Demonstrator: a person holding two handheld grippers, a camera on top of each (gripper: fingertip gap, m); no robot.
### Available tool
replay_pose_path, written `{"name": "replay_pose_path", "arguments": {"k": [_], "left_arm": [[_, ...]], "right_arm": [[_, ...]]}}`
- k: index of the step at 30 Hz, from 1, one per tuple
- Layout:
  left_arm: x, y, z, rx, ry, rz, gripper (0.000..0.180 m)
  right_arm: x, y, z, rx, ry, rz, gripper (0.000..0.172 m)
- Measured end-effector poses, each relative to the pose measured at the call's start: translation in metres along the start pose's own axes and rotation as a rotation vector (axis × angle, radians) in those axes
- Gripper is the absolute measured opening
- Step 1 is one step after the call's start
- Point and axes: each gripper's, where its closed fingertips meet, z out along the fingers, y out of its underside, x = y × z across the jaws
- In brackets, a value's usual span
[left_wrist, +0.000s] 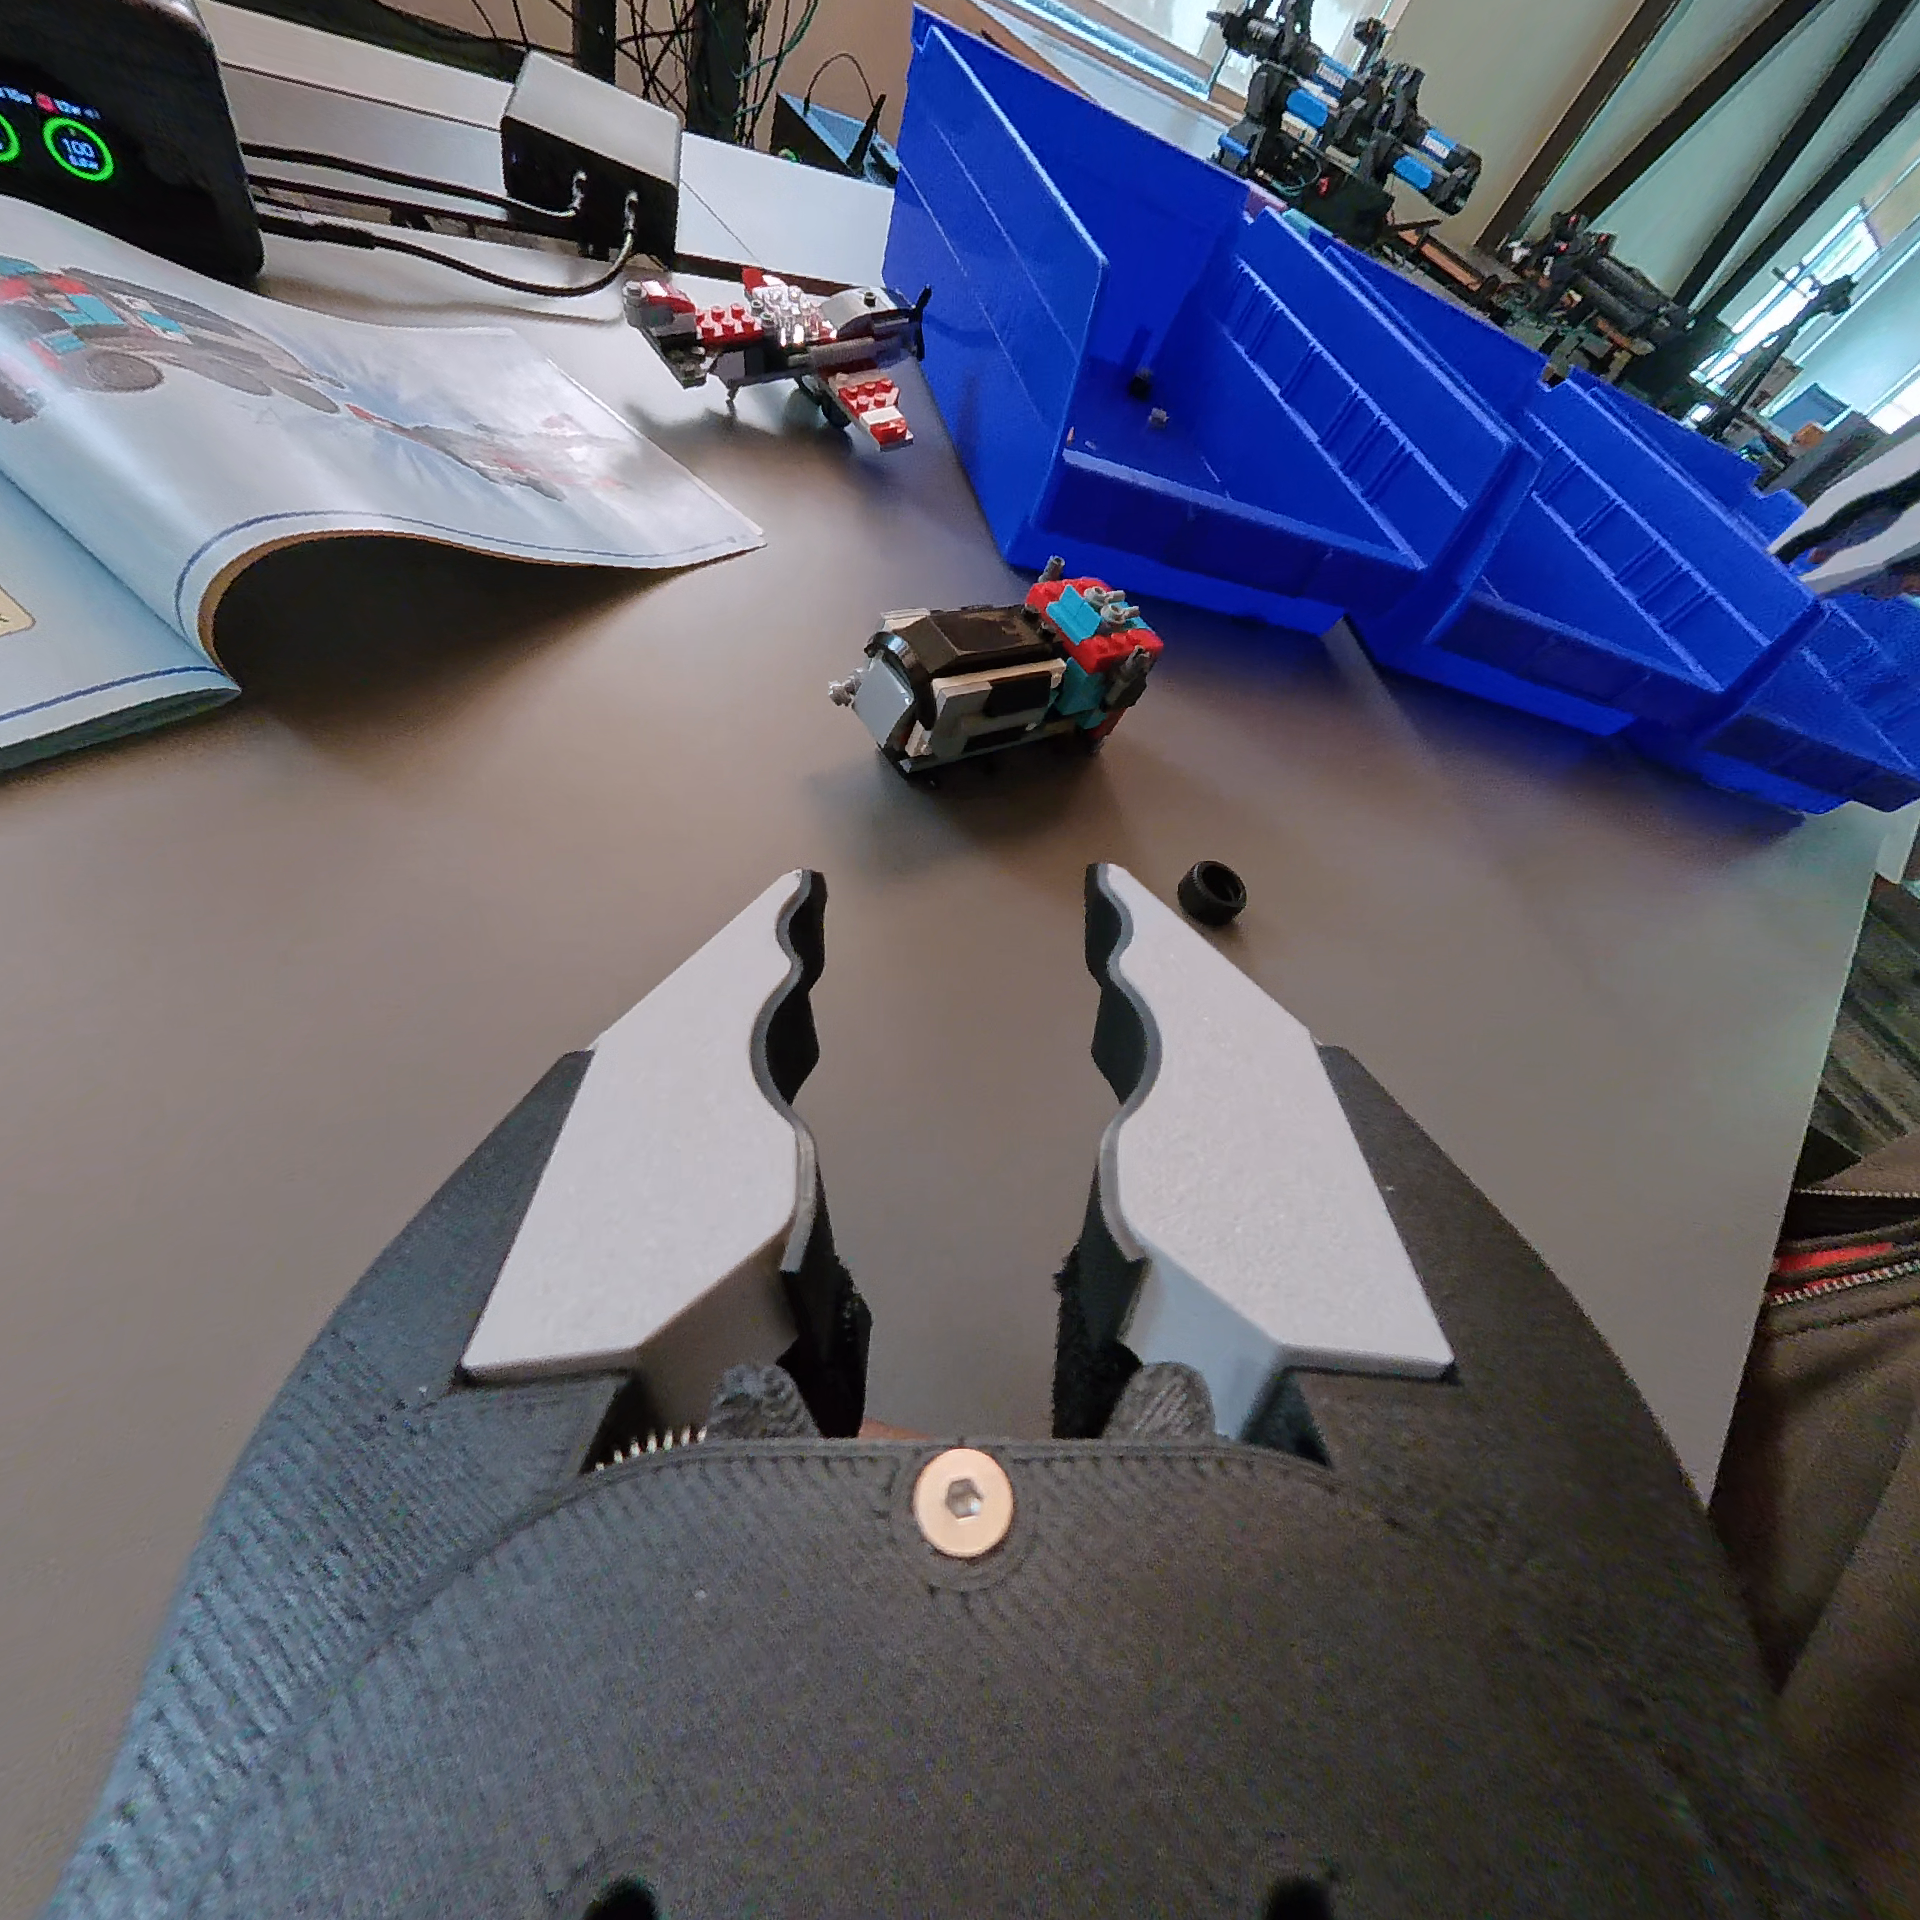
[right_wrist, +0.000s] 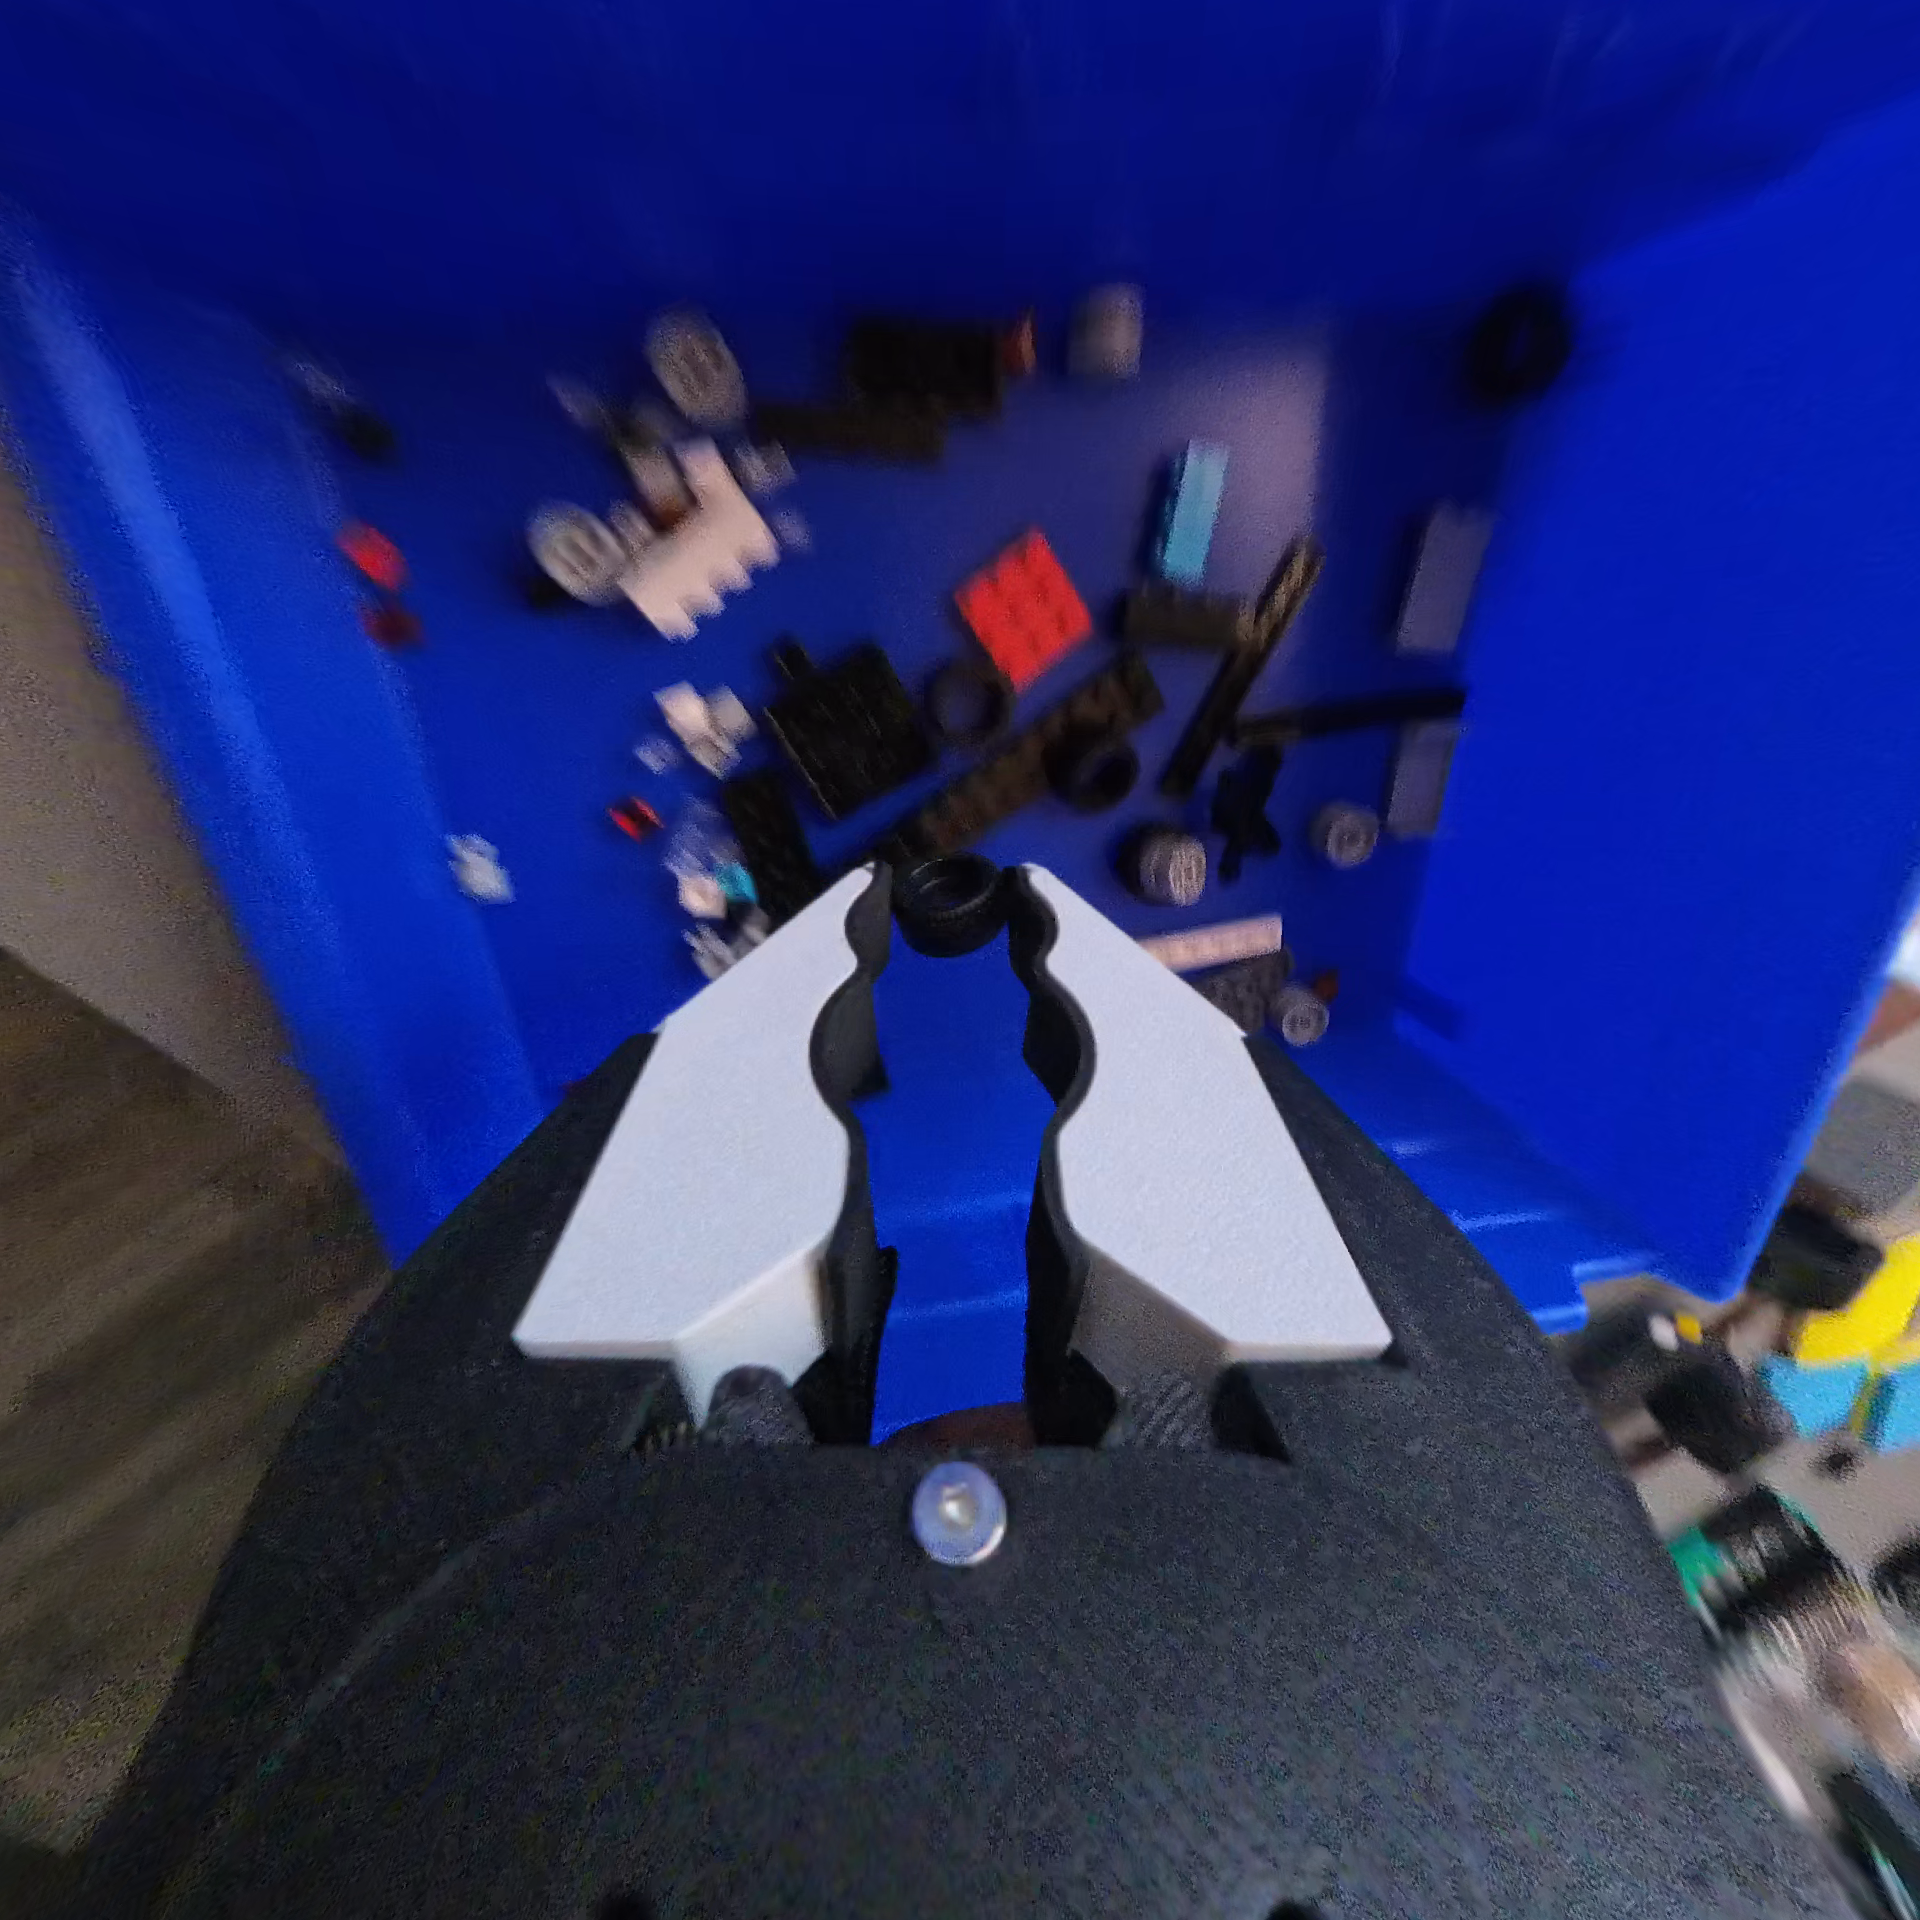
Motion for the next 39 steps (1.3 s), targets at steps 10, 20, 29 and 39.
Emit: {"name": "replay_pose_path", "arguments": {"k": [10, 20, 29, 39], "left_arm": [[0.001, 0.0, -0.001, 0.003, 0.017, -0.008, 0.051], [0.008, 0.0, -0.004, 0.028, -0.011, 0.038, 0.051], [0.006, -0.008, -0.013, 0.098, 0.049, -0.056, 0.051], [0.006, -0.008, -0.013, 0.095, 0.074, -0.085, 0.051]], "right_arm": [[-0.182, -0.223, -0.091, 0.918, -0.177, -0.092, 0.023], [-0.282, -0.394, 0.015, 0.904, -0.338, -0.153, 0.023], [-0.282, -0.404, 0.068, 0.671, -0.289, -0.205, 0.025], [-0.242, -0.333, -0.011, 0.858, -0.249, -0.03, 0.04]]}}
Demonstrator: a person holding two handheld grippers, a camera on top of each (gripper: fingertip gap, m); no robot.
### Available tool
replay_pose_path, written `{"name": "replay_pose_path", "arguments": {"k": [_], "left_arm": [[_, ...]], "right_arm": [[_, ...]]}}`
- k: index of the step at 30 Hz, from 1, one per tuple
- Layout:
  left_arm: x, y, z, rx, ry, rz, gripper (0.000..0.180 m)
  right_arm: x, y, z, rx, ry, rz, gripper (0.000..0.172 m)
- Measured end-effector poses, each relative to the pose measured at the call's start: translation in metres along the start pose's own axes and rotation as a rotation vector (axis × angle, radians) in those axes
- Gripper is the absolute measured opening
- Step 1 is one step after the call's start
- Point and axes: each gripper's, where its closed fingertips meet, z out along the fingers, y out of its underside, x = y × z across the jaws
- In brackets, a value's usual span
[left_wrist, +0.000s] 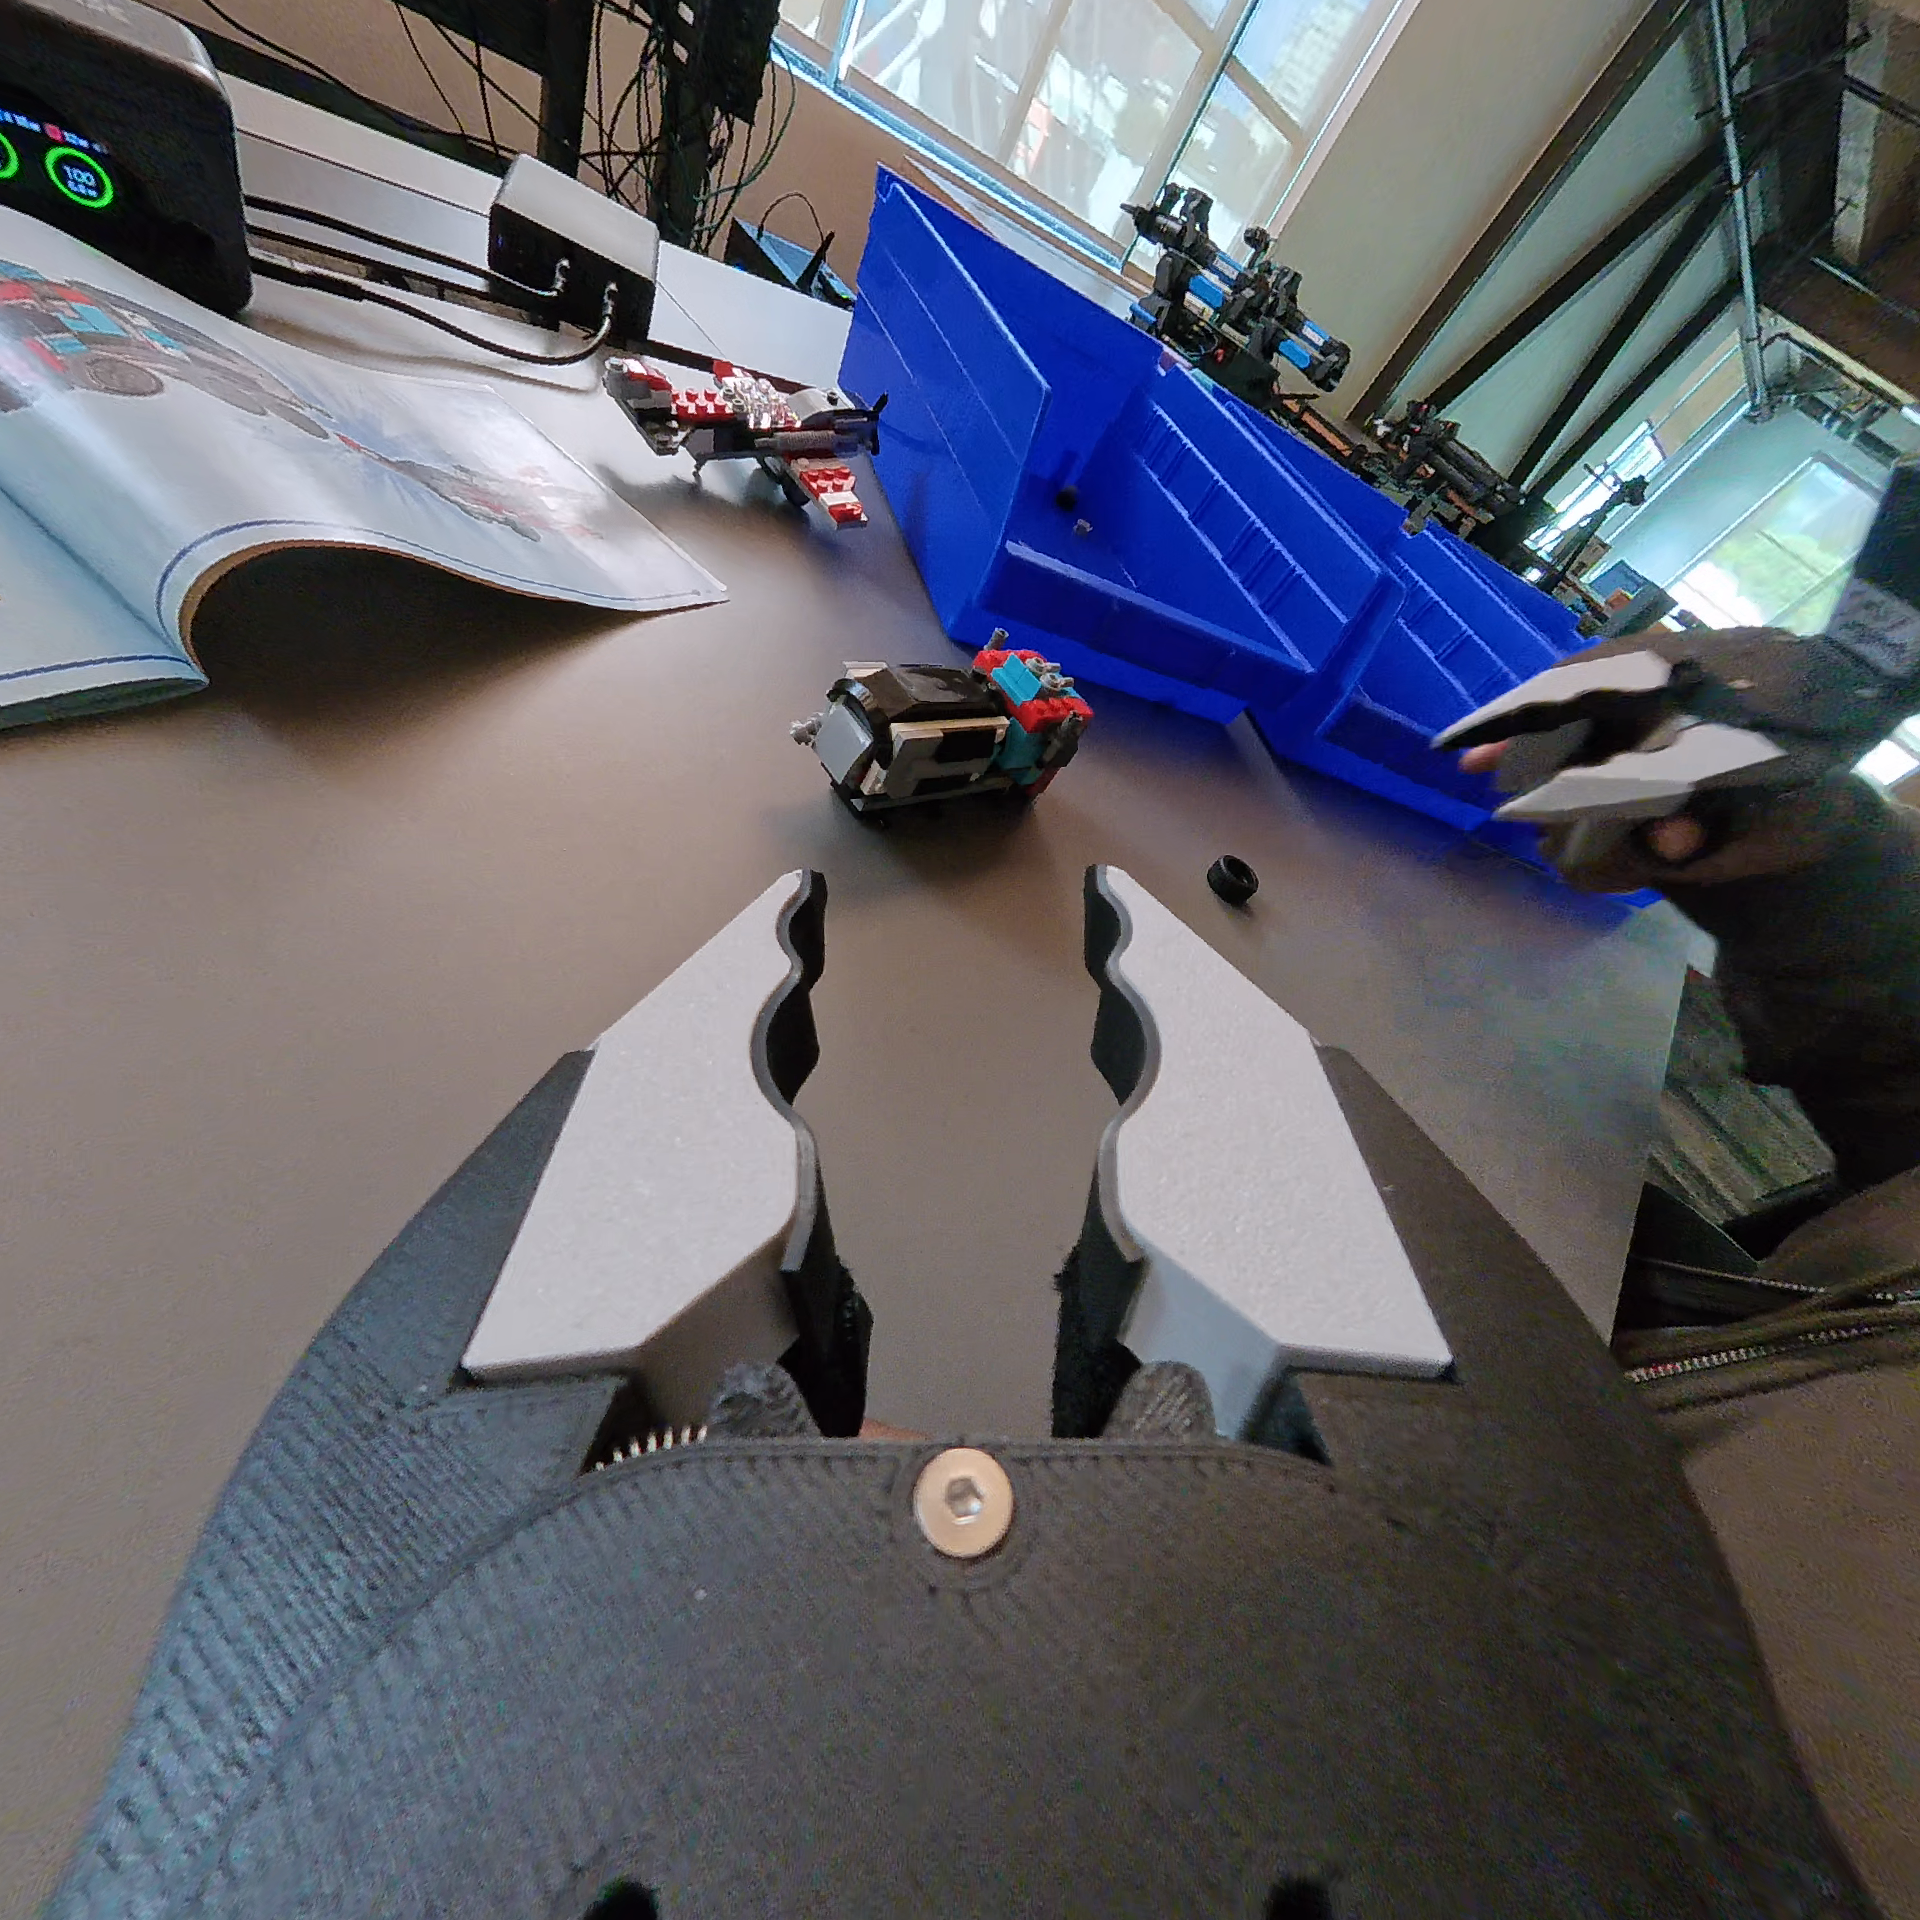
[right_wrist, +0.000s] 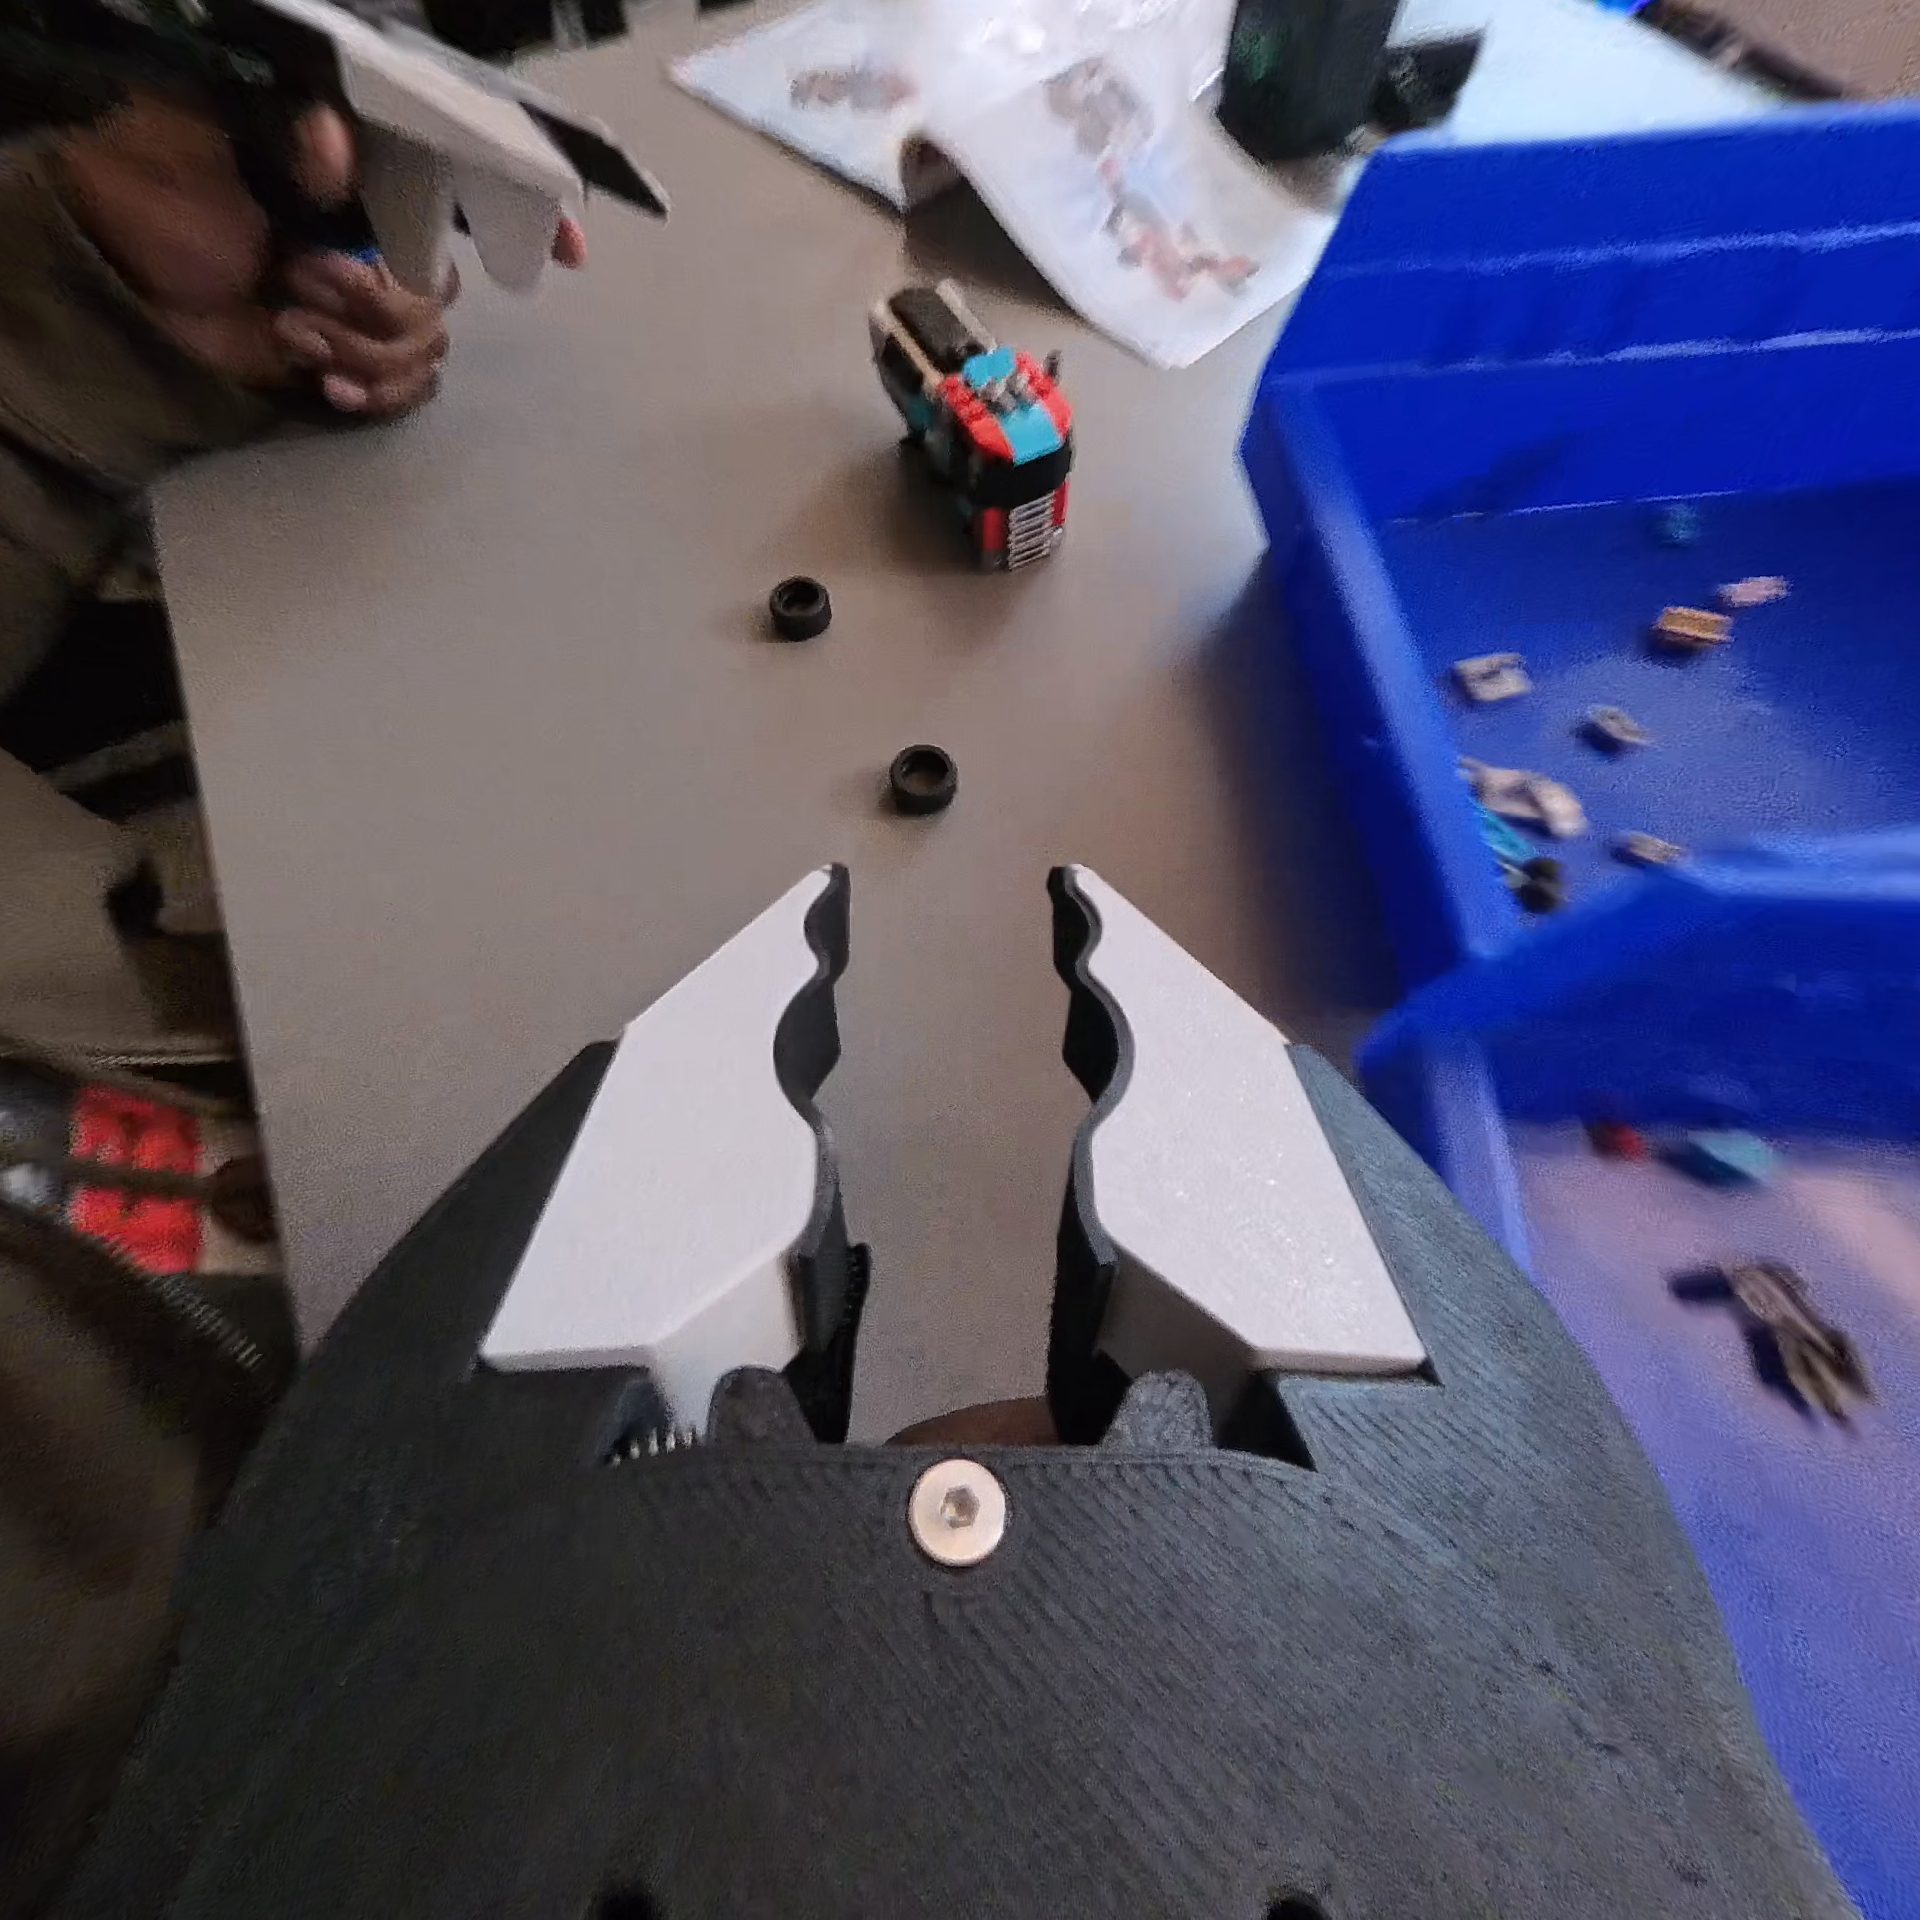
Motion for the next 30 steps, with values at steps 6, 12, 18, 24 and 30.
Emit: {"name": "replay_pose_path", "arguments": {"k": [6, 12, 18, 24, 30], "left_arm": [[0.0, 0.002, 0.002, -0.018, 0.02, -0.027, 0.051], [-0.001, 0.008, 0.007, -0.063, 0.009, -0.025, 0.051], [-0.004, 0.013, 0.011, -0.099, -0.021, -0.011, 0.051], [-0.009, 0.011, 0.011, -0.088, -0.049, -0.028, 0.051], [-0.012, 0.018, 0.016, -0.14, -0.1, -0.003, 0.05]], "right_arm": [[0.039, 0.014, -0.151, 0.031, 0.26, 0.03, 0.035], [0.126, 0.094, -0.289, -0.211, 0.595, 0.07, 0.03], [0.175, 0.15, -0.307, -0.35, 0.452, 0.05, 0.031], [0.207, 0.18, -0.274, -0.5, 0.232, -0.046, 0.031], [0.209, 0.218, -0.255, -0.72, 0.087, -0.062, 0.028]]}}
